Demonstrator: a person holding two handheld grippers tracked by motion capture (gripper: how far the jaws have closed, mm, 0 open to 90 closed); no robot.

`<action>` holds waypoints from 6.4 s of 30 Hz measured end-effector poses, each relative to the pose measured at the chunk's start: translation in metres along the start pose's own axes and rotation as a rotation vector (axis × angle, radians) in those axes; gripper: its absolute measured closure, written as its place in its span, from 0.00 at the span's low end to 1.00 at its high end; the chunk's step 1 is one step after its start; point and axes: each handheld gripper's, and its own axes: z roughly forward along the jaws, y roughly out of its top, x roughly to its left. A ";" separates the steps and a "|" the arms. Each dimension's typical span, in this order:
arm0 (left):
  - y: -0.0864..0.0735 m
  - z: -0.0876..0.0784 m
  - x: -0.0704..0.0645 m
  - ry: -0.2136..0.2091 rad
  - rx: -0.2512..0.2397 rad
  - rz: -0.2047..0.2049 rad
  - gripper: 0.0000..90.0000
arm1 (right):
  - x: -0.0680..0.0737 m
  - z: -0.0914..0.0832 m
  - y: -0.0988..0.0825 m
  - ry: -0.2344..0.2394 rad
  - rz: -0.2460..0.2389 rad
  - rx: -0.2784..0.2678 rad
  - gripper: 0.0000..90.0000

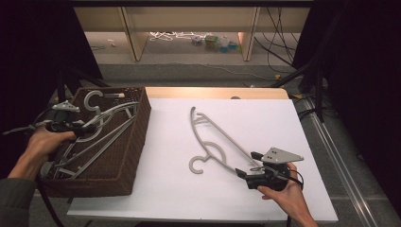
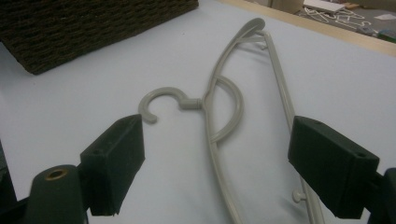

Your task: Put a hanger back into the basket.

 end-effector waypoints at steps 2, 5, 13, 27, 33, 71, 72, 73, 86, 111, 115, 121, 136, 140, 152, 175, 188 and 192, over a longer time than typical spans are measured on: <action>-0.001 0.002 0.001 -0.004 0.055 -0.004 0.88 | 0.000 0.000 0.000 -0.001 0.001 0.000 0.22; -0.004 0.006 0.004 -0.003 0.075 -0.004 0.88 | 0.000 0.000 0.000 0.000 -0.002 0.003 0.22; -0.015 0.014 0.011 0.026 0.117 -0.033 0.87 | 0.000 0.000 -0.001 -0.003 0.002 0.003 0.22; -0.025 0.021 0.016 0.089 0.126 -0.057 0.78 | -0.001 0.000 -0.001 -0.004 0.007 0.003 0.22; -0.025 0.017 0.018 0.104 0.143 -0.090 0.76 | -0.002 0.000 -0.002 -0.003 0.009 0.005 0.22; -0.036 0.009 0.027 0.081 0.153 -0.296 0.73 | -0.004 0.001 -0.004 -0.012 0.017 0.011 0.21; -0.036 0.007 0.026 0.099 0.143 -0.314 0.68 | -0.004 0.001 -0.003 -0.013 0.016 0.009 0.21; -0.036 0.005 0.025 0.114 0.131 -0.314 0.66 | -0.004 0.001 -0.004 -0.011 0.017 0.013 0.21; -0.026 -0.026 0.000 0.155 -0.103 -0.344 0.38 | -0.004 0.003 -0.004 -0.010 0.016 0.017 0.21; -0.020 -0.031 -0.131 -0.100 -0.565 -0.244 0.20 | -0.001 0.005 -0.005 0.014 0.023 -0.009 0.20; -0.023 -0.024 -0.146 -0.132 -0.586 -0.232 0.19 | -0.002 0.005 -0.005 -0.003 0.027 -0.041 0.20; -0.028 -0.014 -0.172 -0.160 -0.606 -0.152 0.19 | -0.002 0.005 -0.004 -0.008 0.034 -0.074 0.19; -0.037 -0.001 -0.220 -0.202 -0.614 0.007 0.18 | 0.003 0.005 -0.004 -0.017 0.043 -0.148 0.18; -0.040 0.006 -0.224 -0.215 -0.596 0.010 0.18 | 0.002 0.004 -0.004 -0.016 0.031 -0.140 0.18; -0.055 0.020 -0.220 -0.190 -0.576 0.009 0.18 | 0.005 0.005 -0.004 -0.010 0.025 -0.143 0.18; -0.060 0.029 -0.224 -0.195 -0.531 0.068 0.18 | 0.000 0.059 0.008 0.063 -0.199 0.381 0.46; -0.060 0.033 -0.226 -0.210 -0.508 0.098 0.18 | -0.014 0.090 0.011 0.101 -0.154 0.545 0.63; -0.060 0.032 -0.226 -0.202 -0.503 0.104 0.18 | -0.016 0.097 0.013 0.114 -0.145 0.576 0.69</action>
